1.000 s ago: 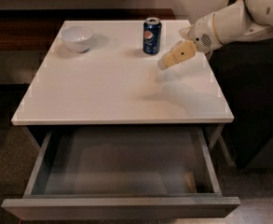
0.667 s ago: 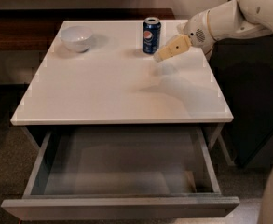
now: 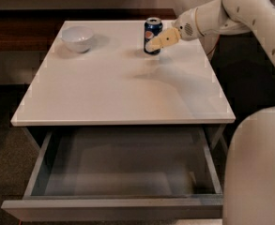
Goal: Place pepsi can into top drawer
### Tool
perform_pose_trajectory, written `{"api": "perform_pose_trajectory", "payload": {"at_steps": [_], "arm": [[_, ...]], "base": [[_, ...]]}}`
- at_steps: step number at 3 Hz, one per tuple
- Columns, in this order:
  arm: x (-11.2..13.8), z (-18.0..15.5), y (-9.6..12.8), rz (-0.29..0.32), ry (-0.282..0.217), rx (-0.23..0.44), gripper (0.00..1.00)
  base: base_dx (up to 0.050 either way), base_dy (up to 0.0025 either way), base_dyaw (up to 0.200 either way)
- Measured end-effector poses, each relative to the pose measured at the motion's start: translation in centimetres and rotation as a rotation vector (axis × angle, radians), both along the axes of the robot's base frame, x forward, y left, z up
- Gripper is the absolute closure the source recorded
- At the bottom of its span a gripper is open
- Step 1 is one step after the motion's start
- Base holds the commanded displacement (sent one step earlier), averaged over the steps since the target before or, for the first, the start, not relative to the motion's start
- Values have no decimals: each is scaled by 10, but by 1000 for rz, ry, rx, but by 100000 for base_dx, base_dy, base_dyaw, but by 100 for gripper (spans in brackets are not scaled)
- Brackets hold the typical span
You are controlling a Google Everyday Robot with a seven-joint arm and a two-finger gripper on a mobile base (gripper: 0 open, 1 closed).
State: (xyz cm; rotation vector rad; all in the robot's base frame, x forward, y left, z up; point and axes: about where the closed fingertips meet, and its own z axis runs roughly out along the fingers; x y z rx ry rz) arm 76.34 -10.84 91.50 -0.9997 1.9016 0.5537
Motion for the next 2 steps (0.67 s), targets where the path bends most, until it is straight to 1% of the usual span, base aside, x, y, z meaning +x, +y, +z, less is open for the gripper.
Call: {"api": "perform_pose_trajectory", "payload": {"at_steps": [2], "arm": [[53, 0, 8, -75, 1, 40, 0]], "base": [[0, 0, 0]]}}
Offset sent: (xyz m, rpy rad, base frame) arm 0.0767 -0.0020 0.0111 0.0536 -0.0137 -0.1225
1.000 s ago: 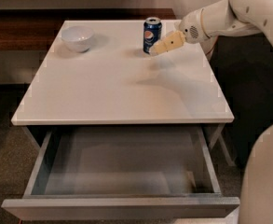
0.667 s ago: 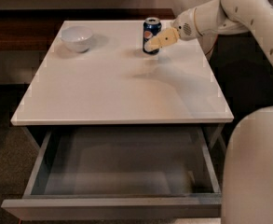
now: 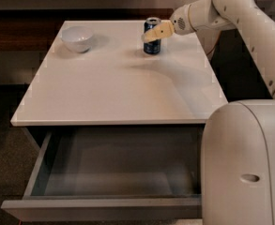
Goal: Place pepsi can into top drawer
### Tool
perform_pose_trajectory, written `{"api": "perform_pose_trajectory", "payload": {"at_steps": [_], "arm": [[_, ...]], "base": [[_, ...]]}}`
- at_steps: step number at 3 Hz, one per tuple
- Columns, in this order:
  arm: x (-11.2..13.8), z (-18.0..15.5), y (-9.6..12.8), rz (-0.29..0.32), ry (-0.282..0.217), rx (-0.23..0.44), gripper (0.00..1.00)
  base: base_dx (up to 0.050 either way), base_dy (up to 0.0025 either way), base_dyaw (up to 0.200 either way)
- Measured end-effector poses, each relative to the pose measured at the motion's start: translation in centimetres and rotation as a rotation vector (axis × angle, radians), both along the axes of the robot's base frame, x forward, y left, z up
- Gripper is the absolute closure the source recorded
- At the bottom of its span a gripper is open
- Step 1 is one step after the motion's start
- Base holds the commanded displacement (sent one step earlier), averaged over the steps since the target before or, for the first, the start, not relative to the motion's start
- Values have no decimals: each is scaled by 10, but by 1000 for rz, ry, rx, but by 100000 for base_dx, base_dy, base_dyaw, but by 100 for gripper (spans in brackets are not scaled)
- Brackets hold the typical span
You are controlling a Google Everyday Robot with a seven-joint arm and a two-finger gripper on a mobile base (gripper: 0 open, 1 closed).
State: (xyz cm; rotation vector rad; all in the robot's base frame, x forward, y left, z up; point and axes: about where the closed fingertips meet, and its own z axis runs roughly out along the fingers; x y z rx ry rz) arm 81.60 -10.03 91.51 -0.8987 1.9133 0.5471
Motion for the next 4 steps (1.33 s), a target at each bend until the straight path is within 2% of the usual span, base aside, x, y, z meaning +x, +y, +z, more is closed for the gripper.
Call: {"api": "perform_pose_trajectory", "payload": {"at_steps": [1, 2, 3, 4], "arm": [[11, -1, 10, 2, 5, 5, 0], [17, -6, 20, 11, 22, 2, 17], [11, 0, 18, 25, 13, 13, 48], [0, 9, 15, 39, -2, 18, 70]], "base": [[0, 0, 0], [0, 0, 0], [0, 0, 0], [0, 0, 0]]}}
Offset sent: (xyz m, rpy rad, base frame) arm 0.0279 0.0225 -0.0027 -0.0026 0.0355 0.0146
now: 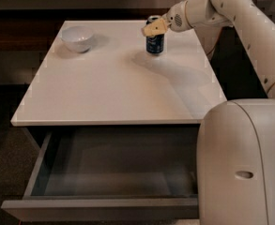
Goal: Place pepsi can into top drawer
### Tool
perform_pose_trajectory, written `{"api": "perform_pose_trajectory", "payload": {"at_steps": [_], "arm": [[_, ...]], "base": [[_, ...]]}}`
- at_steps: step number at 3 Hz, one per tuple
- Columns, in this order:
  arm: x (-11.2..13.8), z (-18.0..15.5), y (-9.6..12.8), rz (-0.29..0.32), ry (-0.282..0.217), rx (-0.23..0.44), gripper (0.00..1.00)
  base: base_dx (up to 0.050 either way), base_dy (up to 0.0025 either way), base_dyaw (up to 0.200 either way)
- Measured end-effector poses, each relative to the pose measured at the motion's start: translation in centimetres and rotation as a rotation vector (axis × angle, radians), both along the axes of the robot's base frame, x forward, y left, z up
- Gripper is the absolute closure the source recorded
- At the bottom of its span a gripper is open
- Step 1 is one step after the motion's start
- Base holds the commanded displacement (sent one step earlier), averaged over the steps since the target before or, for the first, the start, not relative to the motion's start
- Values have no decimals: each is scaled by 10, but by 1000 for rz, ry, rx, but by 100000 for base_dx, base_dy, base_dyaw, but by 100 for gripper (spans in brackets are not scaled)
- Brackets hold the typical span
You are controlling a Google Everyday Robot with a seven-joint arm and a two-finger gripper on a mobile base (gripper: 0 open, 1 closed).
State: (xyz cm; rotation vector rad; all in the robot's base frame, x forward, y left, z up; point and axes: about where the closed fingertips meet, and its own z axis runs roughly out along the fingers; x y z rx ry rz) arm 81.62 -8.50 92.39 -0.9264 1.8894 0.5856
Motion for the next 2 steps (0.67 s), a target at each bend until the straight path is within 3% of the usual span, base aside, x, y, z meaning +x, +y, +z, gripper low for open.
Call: {"api": "perform_pose_trajectory", "payload": {"at_steps": [1, 2], "arm": [[-40, 15, 5, 62, -26, 38, 99], [-97, 24, 18, 146, -34, 76, 100]], "base": [[0, 0, 0], [0, 0, 0]]}}
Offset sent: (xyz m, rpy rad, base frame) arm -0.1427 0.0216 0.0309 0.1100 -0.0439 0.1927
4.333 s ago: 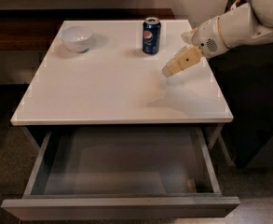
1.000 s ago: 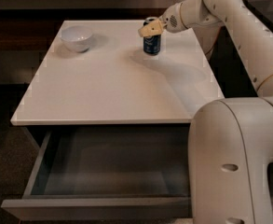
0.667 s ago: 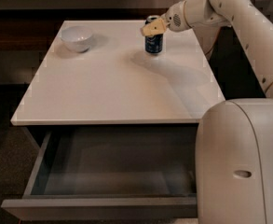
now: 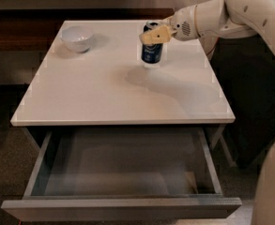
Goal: Place pepsi can into top drawer
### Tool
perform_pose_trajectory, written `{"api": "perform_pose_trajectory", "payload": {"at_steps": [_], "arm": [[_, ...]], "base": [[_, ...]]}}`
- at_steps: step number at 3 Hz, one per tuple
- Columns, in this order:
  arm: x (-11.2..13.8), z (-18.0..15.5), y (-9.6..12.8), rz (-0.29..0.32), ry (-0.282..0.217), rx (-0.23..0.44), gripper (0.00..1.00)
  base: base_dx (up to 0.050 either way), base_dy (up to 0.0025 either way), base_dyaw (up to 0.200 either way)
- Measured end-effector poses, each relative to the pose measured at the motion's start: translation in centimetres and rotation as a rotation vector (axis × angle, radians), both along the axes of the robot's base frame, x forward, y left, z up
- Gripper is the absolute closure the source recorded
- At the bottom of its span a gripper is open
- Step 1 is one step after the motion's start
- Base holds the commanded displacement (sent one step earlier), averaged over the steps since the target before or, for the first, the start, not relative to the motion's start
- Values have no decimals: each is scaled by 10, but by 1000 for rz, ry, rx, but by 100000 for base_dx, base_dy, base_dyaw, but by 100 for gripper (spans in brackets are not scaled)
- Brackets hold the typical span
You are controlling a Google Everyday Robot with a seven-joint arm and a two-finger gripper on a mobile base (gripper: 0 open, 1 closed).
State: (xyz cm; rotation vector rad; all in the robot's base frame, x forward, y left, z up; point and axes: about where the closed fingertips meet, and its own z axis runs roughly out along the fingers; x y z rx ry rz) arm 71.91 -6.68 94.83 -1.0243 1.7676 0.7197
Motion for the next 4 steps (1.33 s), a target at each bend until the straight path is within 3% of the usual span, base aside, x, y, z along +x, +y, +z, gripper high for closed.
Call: {"api": "perform_pose_trajectory", "payload": {"at_steps": [2, 4], "arm": [[-67, 7, 17, 95, 5, 15, 100], [-110, 23, 35, 208, -1, 3, 100]], "base": [[0, 0, 0], [0, 0, 0]]}}
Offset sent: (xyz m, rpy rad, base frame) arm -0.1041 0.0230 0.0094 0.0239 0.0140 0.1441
